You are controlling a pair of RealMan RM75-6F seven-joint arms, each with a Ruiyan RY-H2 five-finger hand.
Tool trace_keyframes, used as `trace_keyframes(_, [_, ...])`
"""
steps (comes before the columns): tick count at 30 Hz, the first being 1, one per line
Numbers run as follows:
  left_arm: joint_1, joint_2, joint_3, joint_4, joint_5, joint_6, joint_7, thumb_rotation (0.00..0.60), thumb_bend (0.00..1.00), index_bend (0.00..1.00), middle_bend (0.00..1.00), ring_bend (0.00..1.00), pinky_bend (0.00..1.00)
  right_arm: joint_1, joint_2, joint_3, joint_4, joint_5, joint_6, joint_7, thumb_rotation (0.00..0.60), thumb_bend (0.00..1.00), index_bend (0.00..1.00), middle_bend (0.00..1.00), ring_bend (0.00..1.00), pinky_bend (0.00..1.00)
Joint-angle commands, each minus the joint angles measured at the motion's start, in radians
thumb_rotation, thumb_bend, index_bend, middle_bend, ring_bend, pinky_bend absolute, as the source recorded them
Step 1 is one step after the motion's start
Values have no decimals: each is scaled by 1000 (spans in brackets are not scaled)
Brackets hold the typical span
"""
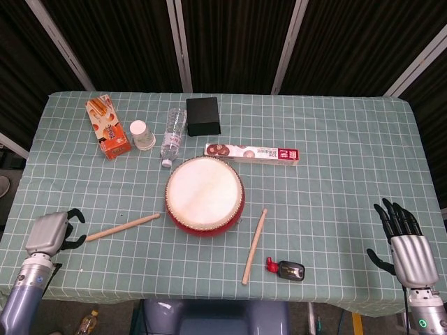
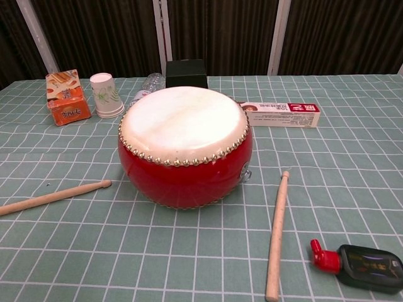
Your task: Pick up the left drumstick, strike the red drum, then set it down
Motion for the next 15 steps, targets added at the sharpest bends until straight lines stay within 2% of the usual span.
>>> trace_keyframes(1, [-46, -52, -16, 11, -90, -24, 58, 600, 268, 460, 1000, 1000, 1000, 0, 0, 0, -1, 1, -1, 2, 600, 251, 0, 0, 0, 116])
trace_keyframes(15, [-147, -196, -21, 120, -312, -18, 202, 600, 272, 457, 1000, 1000, 1000, 2, 3, 1, -4, 2, -4, 6, 600, 251, 0, 0, 0, 116])
